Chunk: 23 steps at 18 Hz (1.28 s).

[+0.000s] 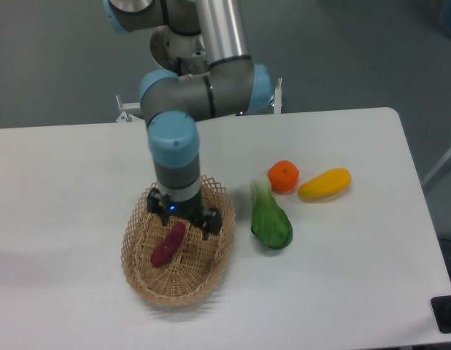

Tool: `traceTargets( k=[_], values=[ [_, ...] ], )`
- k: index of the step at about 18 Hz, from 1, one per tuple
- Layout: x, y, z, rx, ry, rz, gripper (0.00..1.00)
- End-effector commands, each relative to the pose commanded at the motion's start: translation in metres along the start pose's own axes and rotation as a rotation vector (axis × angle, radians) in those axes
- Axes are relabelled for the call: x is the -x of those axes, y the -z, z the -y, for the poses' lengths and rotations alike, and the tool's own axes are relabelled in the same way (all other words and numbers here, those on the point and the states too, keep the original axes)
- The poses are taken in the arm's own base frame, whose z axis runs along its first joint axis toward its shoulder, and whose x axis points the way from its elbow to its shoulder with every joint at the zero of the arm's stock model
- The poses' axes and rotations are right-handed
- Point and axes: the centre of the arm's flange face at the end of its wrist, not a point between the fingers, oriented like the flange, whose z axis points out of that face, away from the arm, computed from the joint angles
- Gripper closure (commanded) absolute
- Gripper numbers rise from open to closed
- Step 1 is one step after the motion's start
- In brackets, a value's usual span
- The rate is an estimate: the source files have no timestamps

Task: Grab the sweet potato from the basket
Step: 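Move the open gripper over the basket and lower it toward the purple sweet potato, then close the gripper around the purple sweet potato inside the basket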

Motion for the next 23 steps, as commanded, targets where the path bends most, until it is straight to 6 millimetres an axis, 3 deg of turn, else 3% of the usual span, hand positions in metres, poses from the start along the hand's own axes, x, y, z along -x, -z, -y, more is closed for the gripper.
traceTargets(
  k=[6,15,19,20,23],
  values=[
    [-0.022,-0.013,0.004,0.011,-0.041,0.002,0.00],
    [-0.022,-0.021,0.004,0.026,-0.047,-0.001,0.00],
    [-0.022,-0.025,0.003,0.036,-0.047,0.003,0.05],
    [-0.021,-0.025,0.004,0.037,-0.047,0.007,0.08],
    [-0.021,-0.024,0.003,0.038,-0.047,0.008,0.34]
  ],
)
